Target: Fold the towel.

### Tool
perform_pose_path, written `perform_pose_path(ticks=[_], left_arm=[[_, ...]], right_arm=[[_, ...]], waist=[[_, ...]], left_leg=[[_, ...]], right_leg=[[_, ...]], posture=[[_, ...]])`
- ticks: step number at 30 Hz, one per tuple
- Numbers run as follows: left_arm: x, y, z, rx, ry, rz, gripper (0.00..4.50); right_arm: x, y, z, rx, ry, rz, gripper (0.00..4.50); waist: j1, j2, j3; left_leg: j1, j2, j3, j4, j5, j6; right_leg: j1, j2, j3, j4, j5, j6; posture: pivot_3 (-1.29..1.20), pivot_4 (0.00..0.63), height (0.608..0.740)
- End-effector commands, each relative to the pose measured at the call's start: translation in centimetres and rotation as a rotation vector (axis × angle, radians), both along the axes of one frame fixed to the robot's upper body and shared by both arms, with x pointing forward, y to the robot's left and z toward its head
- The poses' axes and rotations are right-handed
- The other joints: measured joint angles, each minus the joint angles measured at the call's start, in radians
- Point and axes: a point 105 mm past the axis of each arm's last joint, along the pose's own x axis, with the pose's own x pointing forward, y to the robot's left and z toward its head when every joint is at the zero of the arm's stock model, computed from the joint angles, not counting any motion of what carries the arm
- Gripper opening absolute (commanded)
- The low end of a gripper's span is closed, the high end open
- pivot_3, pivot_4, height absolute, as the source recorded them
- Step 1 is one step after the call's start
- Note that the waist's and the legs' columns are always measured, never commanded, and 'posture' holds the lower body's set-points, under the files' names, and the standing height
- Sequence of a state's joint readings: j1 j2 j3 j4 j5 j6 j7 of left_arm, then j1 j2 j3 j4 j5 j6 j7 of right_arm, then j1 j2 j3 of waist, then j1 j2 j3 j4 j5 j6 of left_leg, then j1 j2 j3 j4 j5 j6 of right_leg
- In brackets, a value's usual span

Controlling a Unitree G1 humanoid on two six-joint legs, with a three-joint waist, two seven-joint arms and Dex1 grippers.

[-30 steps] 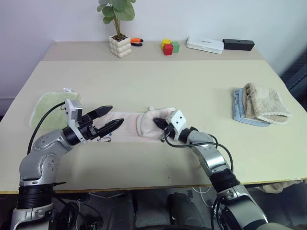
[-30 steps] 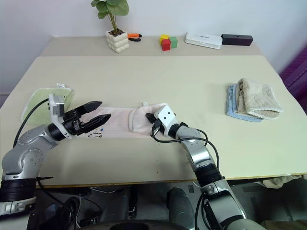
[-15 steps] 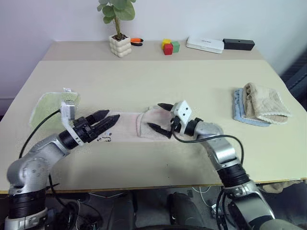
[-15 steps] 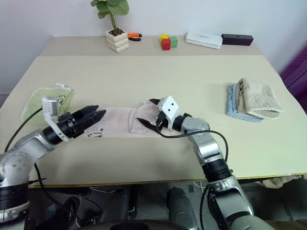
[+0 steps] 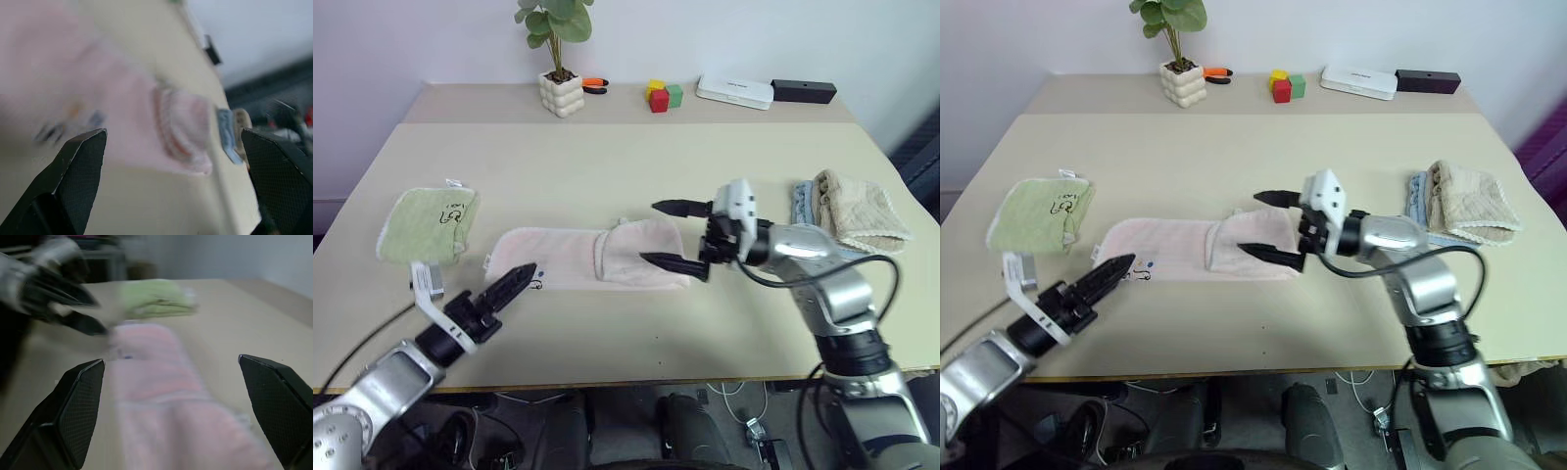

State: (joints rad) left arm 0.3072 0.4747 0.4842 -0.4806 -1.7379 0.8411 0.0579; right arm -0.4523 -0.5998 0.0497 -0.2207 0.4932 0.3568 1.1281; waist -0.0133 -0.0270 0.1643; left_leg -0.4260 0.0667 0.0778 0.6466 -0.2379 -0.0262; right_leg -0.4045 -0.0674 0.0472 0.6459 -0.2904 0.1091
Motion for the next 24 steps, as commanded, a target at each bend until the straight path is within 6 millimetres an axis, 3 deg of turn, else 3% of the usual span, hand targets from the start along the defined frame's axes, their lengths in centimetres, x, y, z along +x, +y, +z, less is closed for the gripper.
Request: perform_pose_path(ticks=[1, 7, 11, 14, 17, 20, 24], left_arm=[[-0.1, 0.6, 0.8, -0.059, 0.006, 0.074, 4.5], [0.2, 3.0, -1.2, -0.141, 0.112, 0.258, 4.5], [0.5, 3.3, -1.4, -0.18, 0.121, 0.286, 4.5], [1.2, 4.8, -3.3, -0.161, 0.203, 0.374, 4.5], [1.8, 4.3, -3.0, -0.158, 0.178, 0.333, 4.5], [3.0, 3.9, -2.2, -0.238, 0.15, 0.334, 3.64], [3.7, 2.7, -3.0, -0.231, 0.191, 0.294, 1.73]], right_arm=[[-0.5, -0.6, 0.8, -0.021, -0.102, 0.025, 4.45], [0.0, -0.4, 0.3, -0.026, -0.108, -0.002, 4.45], [0.3, -0.6, 0.1, -0.045, -0.112, -0.016, 4.45], [0.6, -0.6, -0.1, -0.05, -0.112, -0.029, 4.45], [0.6, -0.4, -0.1, -0.038, -0.107, -0.032, 4.45], [0.7, -0.2, -0.4, -0.045, -0.11, -0.039, 4.5], [0.7, 0.0, -0.2, -0.038, -0.12, -0.048, 4.5]], waist=[[-0.002, 0.0, 0.0], [-0.001, 0.001, 0.0], [0.001, 0.0, 0.0], [0.001, 0.001, 0.0], [0.0, 0.002, -0.001], [0.0, 0.002, -0.001], [0.002, 0.001, -0.001]], left_leg=[[0.001, 0.0, 0.0, 0.0, 0.0, 0.0], [0.001, 0.0, 0.0, 0.0, 0.0, 0.0], [0.001, 0.0, 0.0, 0.001, 0.0, 0.0], [0.001, -0.001, 0.001, 0.001, 0.0, 0.0], [0.001, -0.001, 0.001, 0.001, 0.0, 0.0], [0.001, -0.001, 0.001, 0.0, 0.0, 0.0], [0.001, -0.001, 0.001, 0.001, 0.0, 0.0]], right_leg=[[0.0, 0.001, 0.0, 0.0, 0.0, -0.001], [0.0, 0.0, 0.001, -0.001, -0.001, -0.004], [0.0, -0.001, 0.001, -0.001, -0.001, -0.004], [0.001, -0.001, 0.001, -0.002, -0.001, -0.004], [0.001, -0.001, 0.0, -0.002, -0.001, -0.004], [0.001, 0.0, 0.0, -0.002, -0.001, -0.004], [0.001, 0.0, 0.0, -0.002, -0.001, -0.004]], posture=[[0.0, 0.15, 0.735], [0.0, 0.15, 0.735], [0.0, 0.15, 0.735], [0.0, 0.15, 0.735], [0.0, 0.15, 0.735], [0.0, 0.15, 0.735], [0.0, 0.15, 0.735]])
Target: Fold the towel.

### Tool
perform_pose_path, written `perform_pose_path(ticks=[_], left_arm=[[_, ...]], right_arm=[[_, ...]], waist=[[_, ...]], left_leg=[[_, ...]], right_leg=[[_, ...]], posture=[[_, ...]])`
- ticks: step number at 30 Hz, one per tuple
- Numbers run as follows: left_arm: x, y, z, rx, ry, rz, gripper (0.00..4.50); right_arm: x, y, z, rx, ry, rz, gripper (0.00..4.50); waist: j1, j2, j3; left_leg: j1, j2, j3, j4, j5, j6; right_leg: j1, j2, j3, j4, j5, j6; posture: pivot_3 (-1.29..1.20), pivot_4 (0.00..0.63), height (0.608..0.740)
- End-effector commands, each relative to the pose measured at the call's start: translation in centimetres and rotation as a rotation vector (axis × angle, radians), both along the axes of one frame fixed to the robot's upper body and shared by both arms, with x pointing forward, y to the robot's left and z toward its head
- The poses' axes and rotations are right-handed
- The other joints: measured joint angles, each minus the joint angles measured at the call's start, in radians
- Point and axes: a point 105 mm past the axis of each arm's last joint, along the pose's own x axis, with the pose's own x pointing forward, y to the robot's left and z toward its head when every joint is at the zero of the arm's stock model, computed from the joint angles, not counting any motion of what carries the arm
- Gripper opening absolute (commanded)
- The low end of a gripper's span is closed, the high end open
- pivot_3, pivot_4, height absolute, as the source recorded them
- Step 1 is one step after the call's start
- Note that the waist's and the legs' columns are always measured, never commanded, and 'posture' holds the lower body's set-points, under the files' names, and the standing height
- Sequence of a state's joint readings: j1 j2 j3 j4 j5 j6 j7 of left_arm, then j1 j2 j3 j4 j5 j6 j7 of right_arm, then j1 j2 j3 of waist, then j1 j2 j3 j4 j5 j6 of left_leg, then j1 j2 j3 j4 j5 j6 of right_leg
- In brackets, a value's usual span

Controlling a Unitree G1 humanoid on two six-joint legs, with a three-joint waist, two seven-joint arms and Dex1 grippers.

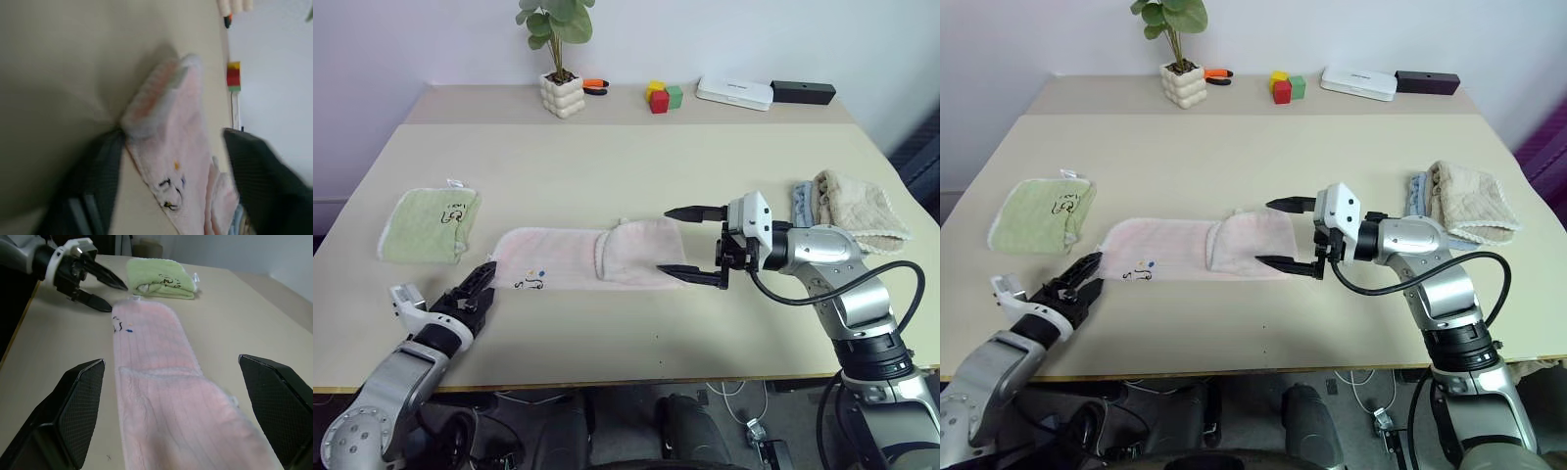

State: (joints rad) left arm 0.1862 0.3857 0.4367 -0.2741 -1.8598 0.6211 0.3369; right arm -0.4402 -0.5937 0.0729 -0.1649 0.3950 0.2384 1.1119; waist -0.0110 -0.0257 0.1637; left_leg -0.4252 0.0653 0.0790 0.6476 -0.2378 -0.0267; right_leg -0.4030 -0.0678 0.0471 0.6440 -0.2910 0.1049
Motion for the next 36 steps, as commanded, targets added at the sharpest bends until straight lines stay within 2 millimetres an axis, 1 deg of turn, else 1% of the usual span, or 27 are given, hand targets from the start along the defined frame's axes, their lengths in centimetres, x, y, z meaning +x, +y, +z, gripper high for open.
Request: perform_pose_path(ticks=[1, 3, 4, 6, 8, 9, 11, 12, 13, 14, 16, 18, 19, 20, 21, 22, 23, 24, 25, 27, 29, 31, 33, 36], left_arm=[[0.5, -0.9, -0.2, 0.008, 0.01, -0.038, 1.19], [0.9, -1.1, 0.4, -0.017, -0.02, -0.039, 0.19], [1.0, -1.1, 0.5, -0.01, -0.027, -0.045, 0.09], [1.3, -1.1, 1.2, -0.005, -0.057, -0.051, 0.09], [1.6, -1.1, 2.4, 0.01, -0.121, -0.069, 0.09], [1.6, -1.6, 3.4, 0.034, -0.17, -0.106, 0.09], [1.6, -3.0, 5.3, 0.108, -0.27, -0.212, 0.09], [1.5, -4.1, 6.3, 0.177, -0.33, -0.293, 0.09], [1.3, -5.7, 7.5, 0.216, -0.397, -0.39, 0.09], [1.1, -6.8, 8.2, 0.26, -0.445, -0.461, 0.09], [1.2, -8.3, 8.9, 0.308, -0.507, -0.547, 0.09], [1.4, -9.4, 9.1, 0.319, -0.534, -0.618, 0.09], [1.5, -10.5, 9.0, 0.393, -0.572, -0.678, 0.09], [1.6, -11.1, 8.9, 0.447, -0.598, -0.716, 0.09], [2.2, -12.5, 8.7, 0.506, -0.635, -0.775, 0.09], [2.8, -13.7, 8.7, 0.514, -0.667, -0.815, 0.09], [3.2, -14.5, 8.8, 0.479, -0.682, -0.841, 0.09], [3.6, -15.2, 8.8, 0.451, -0.694, -0.863, 0.09], [3.8, -15.4, 8.9, 0.431, -0.7, -0.871, 0.09], [5.0, -17.5, 8.1, 0.48, -0.729, -0.916, 0.09], [5.3, -19.5, 7.6, 0.513, -0.769, -0.984, 0.09], [5.6, -20.7, 6.6, 0.536, -0.759, -1.033, 0.09], [5.8, -21.4, 5.9, 0.564, -0.751, -1.065, 0.09], [5.4, -22.7, 5.2, 0.573, -0.769, -1.146, 0.09]], right_arm=[[-0.3, 0.4, 0.9, 0.015, -0.049, 0.006, 4.5], [-0.2, 0.2, 0.9, 0.012, -0.051, -0.006, 4.5], [-0.1, 0.0, 0.8, 0.007, -0.048, -0.015, 4.5], [-0.2, -0.6, 0.4, -0.013, -0.04, -0.031, 4.5], [-0.5, -1.4, 0.1, -0.029, -0.017, -0.031, 4.5], [-0.8, -2.0, -0.1, -0.035, 0.01, -0.03, 4.5], [-1.2, -3.4, -0.3, -0.048, 0.047, -0.045, 4.5], [-1.3, -4.2, -0.5, -0.064, 0.053, -0.061, 4.5], [-1.4, -5.2, -0.9, -0.092, 0.06, -0.08, 4.5], [-1.5, -5.9, -1.1, -0.108, 0.062, -0.098, 4.5], [-1.4, -6.6, -1.2, -0.116, 0.064, -0.124, 4.5], [-1.3, -6.9, -1.1, -0.113, 0.061, -0.143, 4.5], [-1.2, -7.0, -1.1, -0.109, 0.056, -0.152, 4.5], [-1.1, -6.9, -1.0, -0.106, 0.053, -0.155, 4.5], [-1.1, -7.0, -1.1, -0.105, 0.049, -0.165, 4.5], [-1.0, -7.0, -1.1, -0.106, 0.045, -0.175, 4.5], [-1.0, -7.0, -1.2, -0.109, 0.04, -0.184, 4.5], [-1.0, -7.0, -1.2, -0.11, 0.035, -0.19, 4.5], [-1.0, -7.0, -1.2, -0.111, 0.031, -0.193, 4.5], [-1.3, -7.3, -1.0, -0.1, 0.034, -0.209, 4.5], [-1.3, -7.7, -0.7, -0.096, 0.026, -0.232, 4.5], [-1.2, -8.0, -0.4, -0.098, 0.006, -0.253, 4.5], [-1.0, -8.2, -0.2, -0.097, -0.007, -0.279, 4.5], [-1.1, -8.6, -0.2, -0.092, -0.01, -0.311, 4.5]], waist=[[-0.001, 0.0, 0.0], [0.001, 0.001, 0.0], [0.002, 0.001, -0.001], [0.001, 0.001, 0.0], [0.003, 0.0, 0.0], [0.003, 0.0, 0.0], [0.002, 0.0, 0.0], [0.003, 0.0, 0.0], [0.002, 0.0, 0.001], [0.005, 0.0, 0.001], [0.0, 0.001, 0.0], [-0.005, 0.002, 0.0], [-0.007, 0.002, 0.0], [-0.007, 0.002, 0.0], [-0.006, 0.002, 0.001], [-0.001, 0.003, 0.001], [0.007, 0.003, 0.001], [0.011, 0.003, 0.001], [0.014, 0.003, 0.001], [0.015, 0.003, 0.001], [0.024, 0.003, 0.001], [0.023, 0.003, 0.001], [0.021, 0.003, 0.001], [0.018, 0.003, 0.001]], left_leg=[[0.0, 0.0, 0.0, 0.0, 0.0, 0.0], [0.0, 0.0, 0.0, 0.0, 0.0, 0.0], [0.0, 0.0, 0.0, 0.0, 0.0, 0.0], [0.0, 0.0, 0.0, 0.0, 0.0, 0.0], [0.0, 0.0, 0.0, 0.0, 0.0, 0.0], [0.0, 0.0, -0.001, 0.0, 0.0, 0.0], [0.0, -0.001, 0.0, 0.0, 0.0, 0.0], [-0.001, -0.001, 0.0, 0.0, 0.0, 0.0], [-0.001, -0.001, 0.0, 0.0, 0.0, 0.0], [-0.001, -0.001, 0.0, 0.0, 0.0, 0.0], [0.0, -0.001, 0.0, 0.0, 0.0, 0.0], [0.0, 0.0, 0.0, -0.001, 0.0, 0.0], [0.001, 0.0, 0.0, -0.001, 0.0, 0.0], [0.0, 0.001, 0.0, -0.002, 0.0, 0.0], [0.0, 0.001, 0.0, -0.002, 0.0, 0.0], [0.0, 0.001, 0.0, -0.002, 0.0, 0.0], [0.0, 0.0, -0.001, -0.002, 0.0, 0.0], [-0.001, 0.0, -0.002, -0.002, 0.0, 0.0], [-0.001, 0.0, -0.001, -0.001, 0.0, 0.0], [-0.001, 0.0, -0.001, 0.0, 0.0, 0.001], [-0.001, 0.0, -0.001, 0.0, 0.0, 0.001], [-0.002, 0.0, -0.001, 0.0, 0.0, 0.001], [-0.002, 0.0, -0.001, 0.0, 0.0, 0.001], [-0.002, 0.0, -0.002, -0.001, 0.0, 0.001]], right_leg=[[0.0, 0.0, 0.0, 0.0, 0.0, 0.0], [0.0, 0.0, 0.0, 0.0, 0.0, 0.0], [0.0, 0.0, 0.0, 0.0, 0.0, 0.0], [0.001, 0.0, 0.0, 0.0, 0.0, 0.0], [0.001, 0.0, 0.0, 0.0, 0.0, 0.0], [0.001, 0.0, 0.0, 0.0, 0.0, 0.0], [0.001, 0.0, 0.0, -0.001, 0.0, 0.0], [0.001, 0.0, 0.0, -0.001, 0.0, 0.0], [0.001, 0.001, 0.0, -0.001, 0.0, 0.0], [0.001, 0.001, 0.0, -0.001, 0.0, 0.0], [0.001, 0.001, 0.0, -0.003, 0.0, 0.0], [0.004, 0.002, 0.0, -0.007, 0.001, -0.001], [0.004, 0.002, 0.0, -0.008, 0.001, -0.001], [0.004, 0.003, 0.0, -0.009, 0.001, -0.001], [0.004, 0.004, 0.0, -0.009, 0.001, -0.001], [0.004, 0.004, 0.0, -0.009, 0.001, -0.001], [0.004, 0.005, 0.0, -0.009, 0.001, -0.001], [0.004, 0.005, -0.001, -0.01, 0.001, -0.001], [0.004, 0.005, -0.001, -0.01, 0.002, -0.001], [0.005, 0.005, 0.001, -0.011, 0.002, 0.0], [0.005, 0.005, 0.0, -0.012, 0.003, 0.001], [0.005, 0.005, 0.0, -0.012, 0.003, 0.002], [0.005, 0.005, 0.0, -0.012, 0.003, 0.002], [0.005, 0.006, 0.0, -0.012, 0.004, 0.003]], posture=[[0.0, 0.15, 0.735], [0.0, 0.15, 0.735], [0.0, 0.15, 0.735], [0.0, 0.15, 0.735], [0.0, 0.15, 0.735], [0.0, 0.15, 0.735], [0.0, 0.15, 0.735], [0.0, 0.15, 0.735], [0.0, 0.15, 0.735], [0.0, 0.15, 0.735], [0.0, 0.15, 0.735], [0.0, 0.15, 0.735], [0.0, 0.15, 0.735], [0.0, 0.15, 0.735], [0.0, 0.15, 0.735], [0.0, 0.15, 0.735], [0.0, 0.15, 0.735], [0.0, 0.15, 0.735], [0.0, 0.15, 0.735], [0.0, 0.15, 0.735], [0.0, 0.15, 0.735], [0.0, 0.15, 0.735], [0.0, 0.15, 0.735], [0.0, 0.15, 0.735]])
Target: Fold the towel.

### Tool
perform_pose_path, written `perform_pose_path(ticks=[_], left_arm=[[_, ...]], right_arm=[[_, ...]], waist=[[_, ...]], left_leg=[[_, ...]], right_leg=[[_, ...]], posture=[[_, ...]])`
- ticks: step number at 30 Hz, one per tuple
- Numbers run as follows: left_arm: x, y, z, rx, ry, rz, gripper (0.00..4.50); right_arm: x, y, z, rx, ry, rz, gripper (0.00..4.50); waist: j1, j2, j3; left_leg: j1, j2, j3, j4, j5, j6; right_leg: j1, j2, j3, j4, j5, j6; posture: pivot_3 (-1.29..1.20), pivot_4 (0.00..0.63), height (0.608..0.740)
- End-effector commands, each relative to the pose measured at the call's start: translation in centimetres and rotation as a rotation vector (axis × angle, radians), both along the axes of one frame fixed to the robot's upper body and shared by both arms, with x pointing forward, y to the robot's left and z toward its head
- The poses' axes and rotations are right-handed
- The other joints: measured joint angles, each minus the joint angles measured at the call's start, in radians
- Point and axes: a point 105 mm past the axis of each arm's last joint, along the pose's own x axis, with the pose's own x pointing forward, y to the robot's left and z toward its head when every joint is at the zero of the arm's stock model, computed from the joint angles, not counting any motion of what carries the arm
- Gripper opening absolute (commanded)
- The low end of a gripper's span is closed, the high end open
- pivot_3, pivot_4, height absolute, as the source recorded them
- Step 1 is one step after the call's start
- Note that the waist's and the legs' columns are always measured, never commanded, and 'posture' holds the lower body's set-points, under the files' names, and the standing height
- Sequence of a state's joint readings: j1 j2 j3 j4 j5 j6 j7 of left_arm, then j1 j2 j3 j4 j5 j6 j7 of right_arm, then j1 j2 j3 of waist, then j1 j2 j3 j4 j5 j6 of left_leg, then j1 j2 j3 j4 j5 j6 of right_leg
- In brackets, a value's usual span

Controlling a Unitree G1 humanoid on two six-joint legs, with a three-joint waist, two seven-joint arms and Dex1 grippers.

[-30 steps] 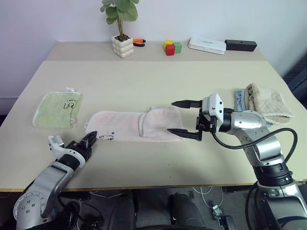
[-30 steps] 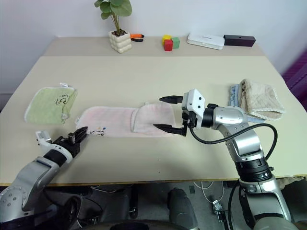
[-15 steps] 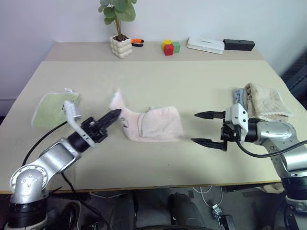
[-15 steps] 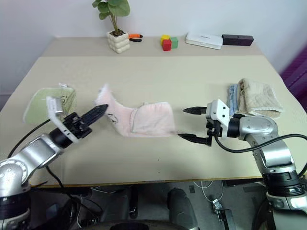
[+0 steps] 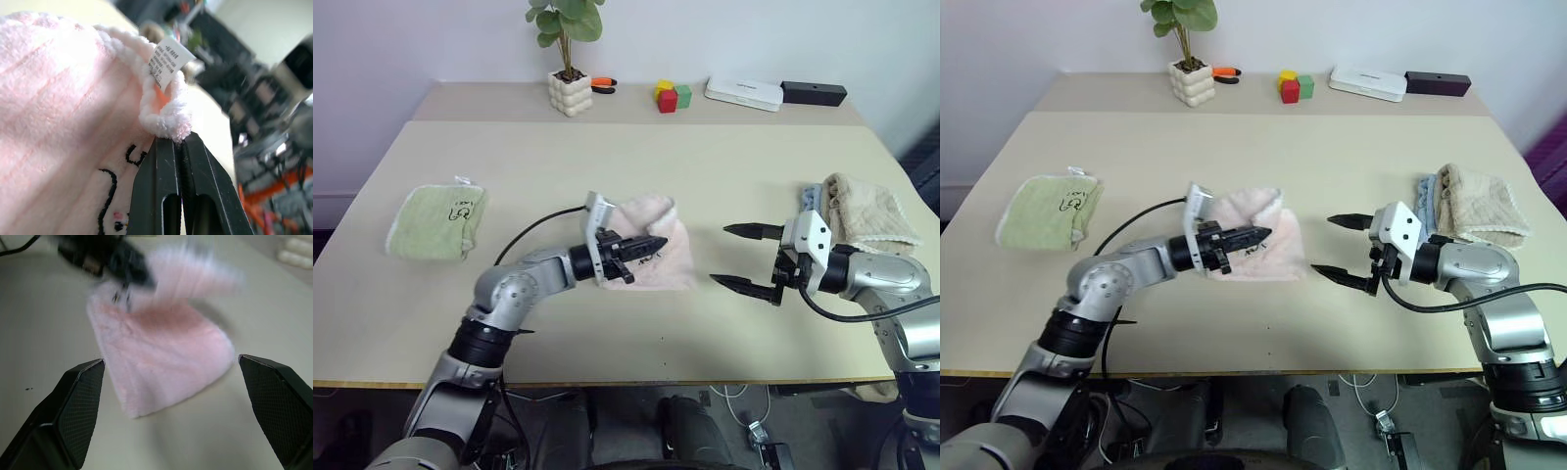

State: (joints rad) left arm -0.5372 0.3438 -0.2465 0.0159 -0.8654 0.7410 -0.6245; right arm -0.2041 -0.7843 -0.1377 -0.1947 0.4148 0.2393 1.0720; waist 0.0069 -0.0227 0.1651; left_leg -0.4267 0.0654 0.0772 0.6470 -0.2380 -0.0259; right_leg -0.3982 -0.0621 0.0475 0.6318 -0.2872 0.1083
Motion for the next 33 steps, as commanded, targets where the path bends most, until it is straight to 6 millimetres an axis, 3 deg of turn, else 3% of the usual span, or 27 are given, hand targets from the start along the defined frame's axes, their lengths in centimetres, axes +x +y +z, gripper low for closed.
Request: perform_pose_path(ticks=[1, 4, 7, 9, 14, 15, 19, 25, 28, 31, 33], left_arm=[[-0.2, -1.4, 0.3, 0.036, -0.058, -0.076, 0.09], [-0.1, -1.6, -0.8, 0.079, -0.034, -0.102, 0.09], [-0.5, -2.0, -0.4, 0.035, -0.02, -0.153, 0.91], [-1.0, -2.1, -0.4, 0.031, -0.003, -0.185, 1.75], [-2.3, -1.9, -0.2, 0.048, -0.035, -0.249, 4.37], [-2.6, -1.8, 0.2, 0.034, -0.054, -0.266, 4.45], [-3.2, -0.7, 3.1, -0.075, -0.114, -0.284, 4.45], [-1.1, 2.4, 5.5, -0.142, -0.163, -0.078, 4.45], [1.0, 4.5, 5.6, -0.154, -0.168, 0.119, 3.64], [3.1, 6.0, 5.3, -0.182, -0.168, 0.33, 2.11], [3.5, 5.9, 4.9, -0.189, -0.157, 0.379, 1.09]], right_arm=[[-0.3, -0.5, 1.2, -0.008, -0.061, -0.033, 4.5], [-0.6, -0.3, 1.3, -0.004, -0.069, -0.035, 4.5], [-0.5, -0.3, 1.5, -0.001, -0.082, -0.051, 4.5], [-0.5, -0.2, 1.5, 0.003, -0.083, -0.052, 4.5], [0.3, -0.1, 1.9, 0.019, -0.097, -0.062, 4.5], [0.5, -0.1, 2.2, 0.029, -0.103, -0.067, 4.5], [2.0, -0.4, 4.1, 0.175, -0.106, -0.121, 4.5], [3.3, 0.7, 5.3, 0.331, -0.118, -0.156, 4.5], [4.3, 1.7, 5.5, 0.449, -0.117, -0.217, 3.66], [5.4, 3.7, 4.5, 0.515, -0.144, -0.339, 2.14], [5.2, 5.2, 3.8, 0.514, -0.15, -0.353, 1.12]], waist=[[0.002, 0.0, 0.0], [0.004, 0.0, 0.0], [0.004, 0.0, 0.0], [0.003, 0.0, 0.0], [0.003, 0.0, 0.0], [0.003, 0.0, 0.0], [-0.001, 0.0, 0.0], [0.002, 0.0, 0.0], [0.0, 0.0, 0.0], [0.0, 0.0, 0.0], [0.001, 0.0, 0.0]], left_leg=[[0.0, 0.0, 0.0, 0.0, 0.0, 0.0], [0.0, 0.0, -0.001, 0.0, 0.0, 0.0], [0.0, 0.0, 0.0, 0.001, 0.0, 0.0], [0.0, 0.0, 0.0, 0.001, 0.0, 0.0], [0.0, 0.0, -0.001, 0.0, 0.0, 0.0], [0.0, 0.0, -0.001, 0.0, 0.0, 0.0], [0.0, 0.0, -0.001, 0.001, 0.0, 0.0], [0.0, 0.001, -0.001, 0.001, 0.0, 0.0], [0.0, 0.001, -0.001, 0.001, 0.0, 0.0], [0.0, 0.001, -0.001, 0.001, 0.0, 0.0], [0.0, 0.001, -0.001, 0.001, 0.0, 0.0]], right_leg=[[0.0, 0.0, 0.0, 0.0, 0.0, 0.0], [0.0, 0.0, 0.0, 0.0, 0.0, 0.0], [0.0, 0.0, 0.0, 0.0, 0.0, 0.0], [0.0, 0.0, 0.0, 0.0, 0.0, 0.0], [0.0, 0.0, 0.0, 0.0, 0.0, 0.0], [0.0, 0.0, 0.0, 0.0, 0.0, 0.0], [0.0, 0.0, 0.0, 0.0, 0.0, 0.0], [0.001, 0.0, -0.001, 0.002, 0.002, 0.003], [0.0, 0.0, -0.001, 0.002, 0.002, 0.004], [0.0, 0.0, -0.001, 0.002, 0.003, 0.005], [0.0, 0.0, -0.001, 0.003, 0.003, 0.005]], posture=[[0.0, 0.15, 0.735], [0.0, 0.15, 0.735], [0.0, 0.15, 0.735], [0.0, 0.15, 0.735], [0.0, 0.15, 0.735], [0.0, 0.15, 0.735], [0.0, 0.15, 0.735], [0.0, 0.15, 0.735], [0.0, 0.15, 0.735], [0.0, 0.15, 0.735], [0.0, 0.15, 0.735]])
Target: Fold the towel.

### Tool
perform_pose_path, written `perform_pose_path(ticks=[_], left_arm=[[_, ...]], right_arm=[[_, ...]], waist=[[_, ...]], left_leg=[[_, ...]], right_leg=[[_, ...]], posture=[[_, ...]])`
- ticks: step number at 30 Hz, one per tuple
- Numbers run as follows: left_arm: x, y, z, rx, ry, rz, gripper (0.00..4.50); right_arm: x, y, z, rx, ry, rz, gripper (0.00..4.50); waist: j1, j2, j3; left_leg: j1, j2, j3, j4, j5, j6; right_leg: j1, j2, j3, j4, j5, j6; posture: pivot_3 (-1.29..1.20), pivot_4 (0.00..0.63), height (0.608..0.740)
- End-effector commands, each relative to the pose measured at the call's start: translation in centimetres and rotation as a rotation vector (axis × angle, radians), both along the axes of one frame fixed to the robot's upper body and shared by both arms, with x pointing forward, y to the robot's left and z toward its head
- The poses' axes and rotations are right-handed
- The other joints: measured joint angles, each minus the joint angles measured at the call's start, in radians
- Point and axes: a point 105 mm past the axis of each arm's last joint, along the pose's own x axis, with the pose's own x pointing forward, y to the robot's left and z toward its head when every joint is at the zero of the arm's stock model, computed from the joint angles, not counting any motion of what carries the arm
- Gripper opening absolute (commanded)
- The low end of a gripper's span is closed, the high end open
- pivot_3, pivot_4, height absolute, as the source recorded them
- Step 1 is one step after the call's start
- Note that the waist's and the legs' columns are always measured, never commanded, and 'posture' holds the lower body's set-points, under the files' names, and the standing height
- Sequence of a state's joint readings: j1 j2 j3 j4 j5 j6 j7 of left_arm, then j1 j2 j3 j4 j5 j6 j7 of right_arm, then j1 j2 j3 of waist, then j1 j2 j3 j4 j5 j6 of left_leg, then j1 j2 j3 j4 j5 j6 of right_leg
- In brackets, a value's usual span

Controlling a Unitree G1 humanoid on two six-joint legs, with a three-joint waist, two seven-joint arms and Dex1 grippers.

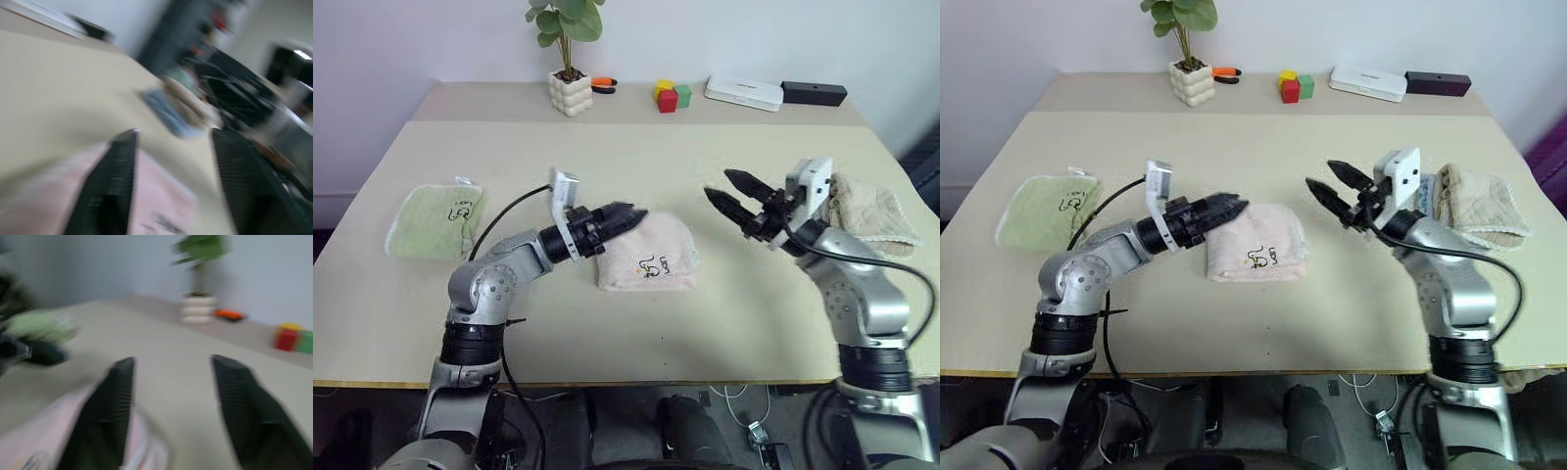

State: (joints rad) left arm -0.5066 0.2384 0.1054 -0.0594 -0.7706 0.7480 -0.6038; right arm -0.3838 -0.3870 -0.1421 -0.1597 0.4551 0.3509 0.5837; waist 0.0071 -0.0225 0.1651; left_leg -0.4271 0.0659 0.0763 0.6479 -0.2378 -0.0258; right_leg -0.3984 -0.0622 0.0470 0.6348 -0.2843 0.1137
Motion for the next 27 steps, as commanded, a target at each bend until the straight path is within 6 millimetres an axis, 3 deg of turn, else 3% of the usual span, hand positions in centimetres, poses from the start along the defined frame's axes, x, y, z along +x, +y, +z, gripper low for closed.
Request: perform_pose_path(ticks=[1, 2, 3, 7, 12, 14, 18, 25, 27], left_arm=[[0.9, 0.1, 0.0, 0.002, -0.022, 0.111, 0.63], [1.2, -0.3, -0.3, 0.01, -0.016, 0.136, 0.2], [1.4, -0.8, -0.6, 0.022, -0.024, 0.15, 0.04], [2.2, -2.1, -1.6, 0.028, -0.012, 0.208, 0.04], [1.5, -4.1, -4.8, 0.16, 0.034, 0.154, 0.04], [1.4, -4.1, -6.1, 0.236, 0.039, 0.15, 0.04], [1.3, -3.7, -7.2, 0.316, 0.033, 0.151, 0.04], [1.9, -1.6, -7.5, 0.306, 0.065, 0.224, 0.04], [1.7, -1.5, -6.5, 0.224, 0.07, 0.193, 0.56]], right_arm=[[-0.5, 2.3, 0.4, -0.009, -0.061, -0.042, 0.68], [-0.4, 2.6, 0.1, 0.001, -0.054, -0.069, 0.23], [-0.1, 2.6, -0.2, 0.026, -0.04, -0.111, 0.06], [0.6, 3.5, -2.3, -0.032, 0.0, -0.216, 0.06], [0.2, 6.2, -6.6, -0.142, 0.101, -0.184, 0.06], [0.1, 5.9, -8.8, -0.193, 0.162, -0.203, 0.06], [-0.1, 4.5, -11.4, -0.257, 0.23, -0.245, 0.06], [0.4, 2.7, -11.1, -0.232, 0.229, -0.307, 0.06], [0.4, 3.0, -9.8, -0.137, 0.215, -0.259, 0.58]], waist=[[0.003, 0.0, 0.0], [0.005, 0.0, 0.0], [0.005, 0.0, 0.0], [0.004, 0.0, 0.0], [-0.006, 0.001, 0.0], [-0.011, 0.001, 0.0], [-0.016, 0.001, 0.0], [-0.017, 0.0, -0.001], [-0.018, 0.0, -0.001]], left_leg=[[0.0, 0.0, 0.0, 0.0, 0.0, 0.0], [0.0, 0.0, 0.0, 0.0, 0.0, 0.0], [0.0, 0.0, 0.0, 0.0, 0.0, 0.0], [-0.001, -0.001, 0.001, 0.0, 0.0, 0.0], [0.0, 0.0, 0.0, -0.001, 0.0, 0.0], [0.0, 0.0, 0.0, -0.001, 0.0, 0.0], [0.0, 0.0, 0.0, -0.001, 0.0, 0.0], [0.001, 0.0, 0.0, -0.001, 0.0, 0.0], [0.001, 0.0, 0.0, -0.001, 0.0, 0.0]], right_leg=[[0.0, 0.0, 0.0, 0.0, 0.0, 0.0], [0.0, 0.0, 0.0, 0.0, 0.0, 0.0], [0.0, 0.0, 0.0, 0.0, 0.0, 0.0], [0.0, 0.0, 0.0, 0.0, 0.0, 0.0], [-0.001, 0.001, 0.0, 0.0, 0.0, 0.001], [-0.001, 0.001, 0.0, 0.0, 0.0, 0.001], [-0.001, 0.0, 0.0, 0.0, 0.0, 0.001], [0.001, 0.0, 0.0, 0.0, 0.0, 0.0], [0.001, 0.0, 0.0, 0.0, 0.0, 0.0]], posture=[[0.0, 0.15, 0.735], [0.0, 0.15, 0.735], [0.0, 0.15, 0.735], [0.0, 0.15, 0.735], [0.0, 0.15, 0.735], [0.0, 0.15, 0.735], [0.0, 0.15, 0.735], [0.0, 0.15, 0.735], [0.0, 0.15, 0.735]])
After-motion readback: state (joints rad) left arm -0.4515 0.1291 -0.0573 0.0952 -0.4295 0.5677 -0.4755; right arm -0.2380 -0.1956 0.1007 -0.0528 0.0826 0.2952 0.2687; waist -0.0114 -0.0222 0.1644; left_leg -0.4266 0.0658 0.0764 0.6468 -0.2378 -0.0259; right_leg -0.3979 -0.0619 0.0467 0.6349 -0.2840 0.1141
